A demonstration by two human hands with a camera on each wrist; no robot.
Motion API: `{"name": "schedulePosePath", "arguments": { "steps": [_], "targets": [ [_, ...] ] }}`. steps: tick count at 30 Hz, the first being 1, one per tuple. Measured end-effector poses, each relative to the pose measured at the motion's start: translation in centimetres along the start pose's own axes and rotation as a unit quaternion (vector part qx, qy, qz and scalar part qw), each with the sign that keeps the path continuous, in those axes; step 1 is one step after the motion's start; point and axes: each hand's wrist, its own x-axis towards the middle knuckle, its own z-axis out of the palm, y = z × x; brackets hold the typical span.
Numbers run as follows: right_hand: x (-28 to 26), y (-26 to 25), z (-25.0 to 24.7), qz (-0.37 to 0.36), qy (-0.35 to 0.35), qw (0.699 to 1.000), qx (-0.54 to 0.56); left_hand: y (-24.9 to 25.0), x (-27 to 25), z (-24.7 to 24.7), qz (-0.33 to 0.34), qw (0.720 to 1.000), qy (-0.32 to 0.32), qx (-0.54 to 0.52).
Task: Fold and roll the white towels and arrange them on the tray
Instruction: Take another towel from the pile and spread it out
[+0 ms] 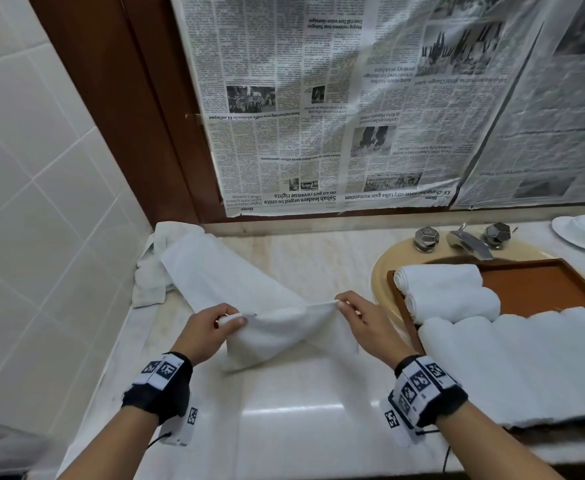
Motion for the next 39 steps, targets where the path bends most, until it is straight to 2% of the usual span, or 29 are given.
{"name": "schedulePosePath", "arguments": {
  "steps": [5, 8, 10, 13, 16, 20, 26, 27, 29, 31, 32, 34, 36, 39],
  "targets": [
    [2.6, 1.0, 2.7, 0.007, -0.010, 1.000, -0.009, -1.9, 4.1, 0.5, -0.018, 0.995, 0.064, 0.073],
    [3.5, 1.3, 5.0, 0.026, -0.028, 0.999, -0.034, -3.0, 6.3, 0.8, -0.026, 0.990, 0.078, 0.116],
    [3.8, 1.7, 6.5, 0.049, -0.037, 0.998, -0.033, -4.1, 7.4, 1.3, -0.030, 0.990, 0.049, 0.127],
    [3.9, 2.4, 7.9, 0.044, -0.030, 0.998, -0.038, -6.0, 8.1, 2.2, -0.058, 0.986, -0.022, 0.155],
    [3.8, 3.0, 8.5, 0.030, -0.020, 0.999, -0.037, -6.5, 7.3, 3.4, -0.056, 0.981, -0.037, 0.183],
    [3.2, 3.5, 8.2, 0.010, -0.023, 0.997, -0.070, -5.0, 4.0, 5.6, -0.007, 0.975, -0.061, 0.212],
    [0.6, 4.6, 7.2, 0.035, -0.063, 0.991, -0.112, -2.6, -2.4, 8.7, 0.078, 0.973, -0.202, 0.076],
    [-0.2, 5.0, 7.1, 0.036, -0.076, 0.989, -0.118, -2.3, -3.0, 8.8, 0.077, 0.976, -0.195, 0.054],
    [-1.8, 5.3, 6.9, 0.037, -0.085, 0.987, -0.128, -2.7, -2.9, 8.5, 0.073, 0.988, -0.130, 0.032],
    [-3.1, 5.3, 6.9, 0.040, -0.076, 0.986, -0.143, -3.3, -2.2, 8.0, 0.081, 0.992, -0.046, 0.081],
    [-3.7, 5.1, 7.0, 0.044, -0.076, 0.985, -0.152, -3.4, -1.8, 7.6, 0.077, 0.988, -0.026, 0.131],
    [-4.9, 4.4, 7.5, 0.050, -0.083, 0.982, -0.165, -3.8, -1.2, 6.7, 0.021, 0.973, -0.050, 0.226],
    [-6.0, 3.7, 8.2, 0.069, -0.101, 0.974, -0.193, -4.4, -1.2, 6.3, -0.027, 0.960, -0.111, 0.257],
    [-7.7, 2.5, 8.5, 0.094, -0.147, 0.961, -0.213, -4.6, -2.9, 6.6, 0.018, 0.949, -0.153, 0.273]
  ]
}}
